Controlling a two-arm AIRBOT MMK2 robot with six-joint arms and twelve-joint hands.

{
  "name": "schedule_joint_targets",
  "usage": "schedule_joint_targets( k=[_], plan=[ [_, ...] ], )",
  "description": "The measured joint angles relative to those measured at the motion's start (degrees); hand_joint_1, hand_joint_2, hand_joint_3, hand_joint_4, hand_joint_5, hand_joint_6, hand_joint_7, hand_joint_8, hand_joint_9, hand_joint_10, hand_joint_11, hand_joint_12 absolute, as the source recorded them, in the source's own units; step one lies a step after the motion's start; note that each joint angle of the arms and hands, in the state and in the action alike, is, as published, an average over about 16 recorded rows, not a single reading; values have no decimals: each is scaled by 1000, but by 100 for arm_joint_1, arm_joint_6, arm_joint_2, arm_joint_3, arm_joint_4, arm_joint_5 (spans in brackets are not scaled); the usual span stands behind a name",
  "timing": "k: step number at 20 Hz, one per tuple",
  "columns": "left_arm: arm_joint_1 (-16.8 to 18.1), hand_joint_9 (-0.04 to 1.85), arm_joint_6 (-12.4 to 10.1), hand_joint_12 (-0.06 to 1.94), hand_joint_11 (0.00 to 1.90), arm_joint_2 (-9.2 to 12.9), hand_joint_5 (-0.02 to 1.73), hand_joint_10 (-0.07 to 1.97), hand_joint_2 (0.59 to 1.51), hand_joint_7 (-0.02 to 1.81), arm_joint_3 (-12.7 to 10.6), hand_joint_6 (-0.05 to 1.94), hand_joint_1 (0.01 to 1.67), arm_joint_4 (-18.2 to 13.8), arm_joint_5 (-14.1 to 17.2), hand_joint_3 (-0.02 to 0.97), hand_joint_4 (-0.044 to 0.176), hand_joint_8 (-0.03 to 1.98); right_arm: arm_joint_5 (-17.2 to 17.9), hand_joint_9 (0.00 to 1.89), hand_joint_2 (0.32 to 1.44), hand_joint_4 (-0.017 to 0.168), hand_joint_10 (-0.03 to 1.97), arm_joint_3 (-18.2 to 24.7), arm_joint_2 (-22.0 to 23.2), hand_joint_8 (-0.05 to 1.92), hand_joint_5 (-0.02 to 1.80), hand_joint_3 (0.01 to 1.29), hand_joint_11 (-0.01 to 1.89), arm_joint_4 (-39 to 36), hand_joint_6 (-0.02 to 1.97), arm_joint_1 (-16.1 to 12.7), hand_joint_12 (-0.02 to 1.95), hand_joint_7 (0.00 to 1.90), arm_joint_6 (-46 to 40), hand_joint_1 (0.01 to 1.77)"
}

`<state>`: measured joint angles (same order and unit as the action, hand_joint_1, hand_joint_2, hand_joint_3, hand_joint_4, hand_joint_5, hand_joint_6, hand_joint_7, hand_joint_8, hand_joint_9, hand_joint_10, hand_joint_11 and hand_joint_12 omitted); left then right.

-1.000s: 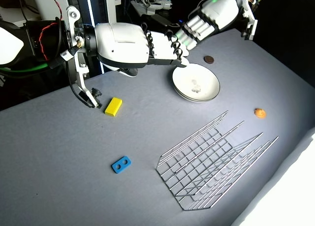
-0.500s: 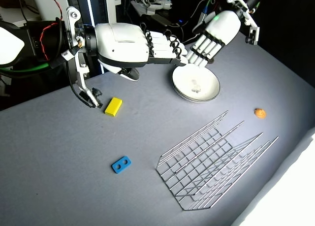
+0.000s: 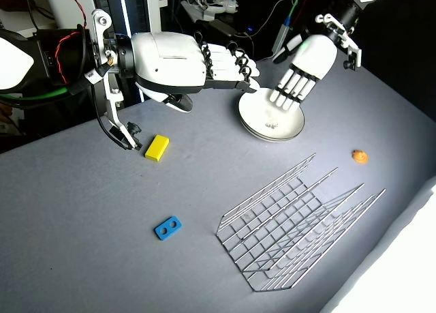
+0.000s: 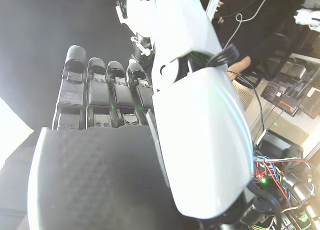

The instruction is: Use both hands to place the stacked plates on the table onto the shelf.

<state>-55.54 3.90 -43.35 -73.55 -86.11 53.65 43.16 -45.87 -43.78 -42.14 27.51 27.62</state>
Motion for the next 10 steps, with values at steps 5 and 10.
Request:
schedule_joint_targets(
  k=[5, 10],
  plan=[
    [-148, 18, -32, -18, 16, -89, 16, 2, 1147, 13, -45, 2, 26, 193, -178, 4, -2, 14, -53, 33, 1004, -1, 9, -17, -44, 13, 64, 18, 21, 5, 24, 2, 339, 21, 9, 1424],
    [-256, 17, -62, -8, 16, -134, 13, 1, 1147, 8, 38, -3, 26, 322, -289, 4, -1, 8, -135, 38, 1000, -1, 9, -108, -223, 12, 69, 18, 21, 19, 24, 29, 347, 28, 101, 1411]
  ],
)
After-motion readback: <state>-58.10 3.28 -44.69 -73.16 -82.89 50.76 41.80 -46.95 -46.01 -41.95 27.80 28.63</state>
